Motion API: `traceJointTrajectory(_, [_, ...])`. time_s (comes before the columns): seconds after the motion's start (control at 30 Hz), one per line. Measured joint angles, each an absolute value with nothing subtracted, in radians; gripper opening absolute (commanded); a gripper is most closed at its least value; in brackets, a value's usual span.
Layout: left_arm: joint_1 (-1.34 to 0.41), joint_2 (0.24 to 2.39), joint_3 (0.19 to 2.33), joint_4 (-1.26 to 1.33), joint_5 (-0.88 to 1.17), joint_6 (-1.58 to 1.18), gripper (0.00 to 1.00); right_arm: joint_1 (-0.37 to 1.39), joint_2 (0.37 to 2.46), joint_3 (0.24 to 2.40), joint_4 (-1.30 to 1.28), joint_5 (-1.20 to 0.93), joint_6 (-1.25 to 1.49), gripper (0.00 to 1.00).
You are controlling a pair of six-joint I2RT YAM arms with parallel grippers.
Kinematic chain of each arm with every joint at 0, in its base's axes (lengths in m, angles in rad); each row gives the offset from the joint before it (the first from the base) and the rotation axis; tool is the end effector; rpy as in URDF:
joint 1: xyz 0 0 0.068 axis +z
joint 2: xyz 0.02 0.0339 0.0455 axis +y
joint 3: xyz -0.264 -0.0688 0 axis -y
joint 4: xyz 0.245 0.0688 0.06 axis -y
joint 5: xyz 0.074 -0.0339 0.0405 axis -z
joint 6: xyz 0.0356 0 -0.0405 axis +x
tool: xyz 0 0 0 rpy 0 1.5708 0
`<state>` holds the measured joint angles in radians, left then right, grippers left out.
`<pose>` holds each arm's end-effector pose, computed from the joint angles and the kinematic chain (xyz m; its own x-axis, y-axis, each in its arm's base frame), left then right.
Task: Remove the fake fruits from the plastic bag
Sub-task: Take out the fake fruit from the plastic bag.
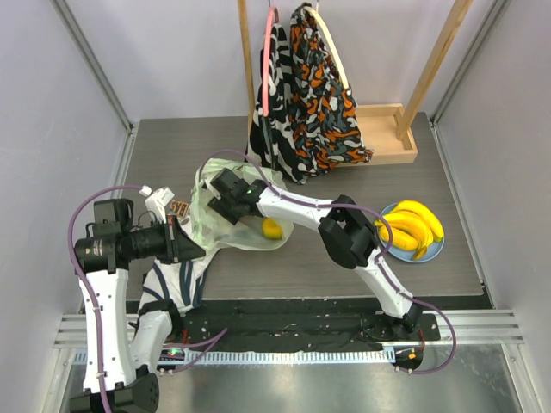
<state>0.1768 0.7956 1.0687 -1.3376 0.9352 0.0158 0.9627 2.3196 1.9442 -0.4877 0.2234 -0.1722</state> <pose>0.1046 -0.0104 0.3427 -0.8564 -0.1435 -0.4960 0.2933 0.6554 -0.6960 0.3037 0.4226 0.1903 -0.3047 -0.7301 -0.6116 -0.7818 0.5585 -0.2772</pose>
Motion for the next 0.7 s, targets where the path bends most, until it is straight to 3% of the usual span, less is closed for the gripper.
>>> traceJointTrajectory(0.1, [0.177,0.797,1.069,-1.339,0.935,0.012,0.00,0.963,2.319,1.944,-0.488,0.210,-0.187,0.23])
traceJointTrajectory(0.27, [0.177,0.802,1.060,-1.338,0.935,-0.015,0.00,0.958,2.239,1.898,-0.508,0.094,-0.212,0.22])
traceJointTrajectory(0.7, [0.176,1.015,1.060,-1.081,0.925,-0.148,0.00,0.936,1.559,1.662,-0.640,-0.365,-0.346,0.21])
